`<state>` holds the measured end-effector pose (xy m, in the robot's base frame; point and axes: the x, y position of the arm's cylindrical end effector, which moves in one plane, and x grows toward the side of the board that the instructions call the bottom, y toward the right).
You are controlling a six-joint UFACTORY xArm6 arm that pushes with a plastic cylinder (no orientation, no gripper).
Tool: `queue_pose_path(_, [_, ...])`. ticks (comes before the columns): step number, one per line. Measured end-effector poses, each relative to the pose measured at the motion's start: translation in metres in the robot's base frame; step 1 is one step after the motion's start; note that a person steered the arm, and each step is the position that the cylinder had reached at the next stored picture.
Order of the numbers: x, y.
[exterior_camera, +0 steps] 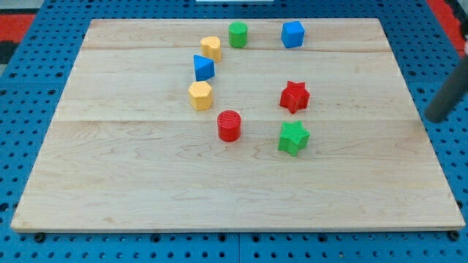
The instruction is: Move the blue cube a little bit up
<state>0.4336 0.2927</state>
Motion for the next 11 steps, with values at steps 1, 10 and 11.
queue_pose_path(1, [-0.031,-0.032])
queue_pose_path(10, [-0.189,-0.204])
queue_pose_path(11, [-0.203,-0.240])
